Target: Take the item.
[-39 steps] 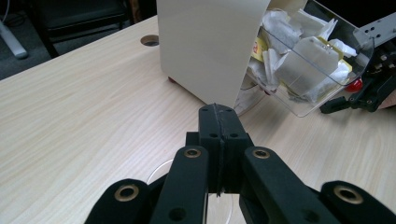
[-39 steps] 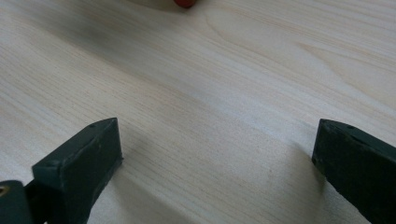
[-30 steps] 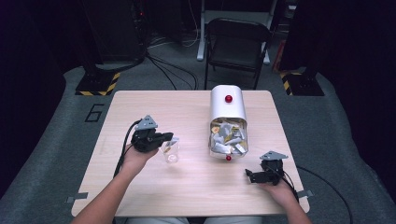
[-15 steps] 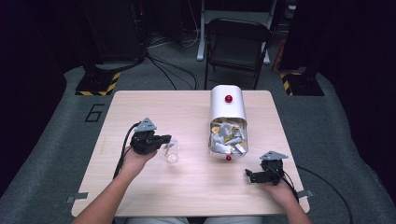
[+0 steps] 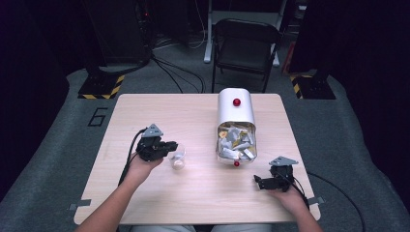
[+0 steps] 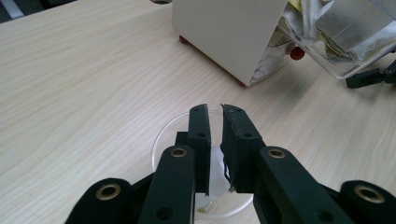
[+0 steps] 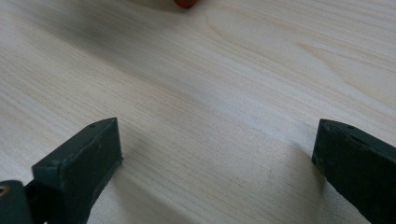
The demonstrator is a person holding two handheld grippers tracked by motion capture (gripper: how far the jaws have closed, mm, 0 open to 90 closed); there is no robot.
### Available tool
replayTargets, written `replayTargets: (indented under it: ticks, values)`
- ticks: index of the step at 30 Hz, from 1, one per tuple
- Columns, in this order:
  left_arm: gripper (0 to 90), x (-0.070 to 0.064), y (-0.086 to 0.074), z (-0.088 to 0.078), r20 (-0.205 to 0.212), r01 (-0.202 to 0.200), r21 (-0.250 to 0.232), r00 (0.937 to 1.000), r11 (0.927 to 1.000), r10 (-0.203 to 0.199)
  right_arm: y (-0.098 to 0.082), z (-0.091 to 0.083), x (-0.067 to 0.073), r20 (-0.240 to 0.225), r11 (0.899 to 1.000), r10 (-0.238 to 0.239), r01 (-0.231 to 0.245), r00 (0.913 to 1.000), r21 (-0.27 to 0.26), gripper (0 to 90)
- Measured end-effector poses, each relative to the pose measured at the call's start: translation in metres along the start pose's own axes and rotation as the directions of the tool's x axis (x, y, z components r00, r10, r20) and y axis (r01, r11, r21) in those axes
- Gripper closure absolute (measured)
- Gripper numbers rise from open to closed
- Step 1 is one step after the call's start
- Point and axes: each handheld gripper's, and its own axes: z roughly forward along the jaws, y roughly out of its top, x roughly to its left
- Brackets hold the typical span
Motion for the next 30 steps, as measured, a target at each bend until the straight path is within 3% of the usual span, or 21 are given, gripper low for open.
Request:
replayTargets:
  ticks: [7, 9, 15, 29, 30]
  values:
    - [65.9, 0.001, 0.000, -0.004, -0.009, 0.005, -0.021, 0.9999, 0.9998, -0.005, 0.000, 0.000, 0.000, 0.000, 1.000, 0.000, 0.000, 1.0000, 0.000, 0.8]
    - [62.0, 0.002, 0.000, -0.008, 0.005, 0.008, -0.029, 1.0000, 0.9995, -0.008, 0.000, 0.000, 0.000, 0.000, 1.000, -0.002, 0.002, 1.0000, 0.002, 0.8]
    - [51.5, 0.004, -0.001, -0.019, -0.025, -0.001, -0.057, 0.9997, 0.9984, -0.001, 0.000, 0.000, 0.000, 0.000, 1.000, -0.001, 0.001, 1.0000, 0.003, 0.8]
    - [48.0, 0.015, -0.013, -0.040, -0.084, -0.005, -0.049, 0.9965, 0.9988, 0.000, 0.000, 0.000, 0.000, 0.000, 1.000, 0.000, 0.000, 1.0000, 0.002, 0.8]
    - [48.0, 0.016, -0.016, -0.043, -0.087, 0.010, -0.065, 0.9961, 0.9979, -0.016, 0.000, 0.000, 0.000, 0.000, 1.000, -0.001, 0.001, 1.0000, 0.001, 0.8]
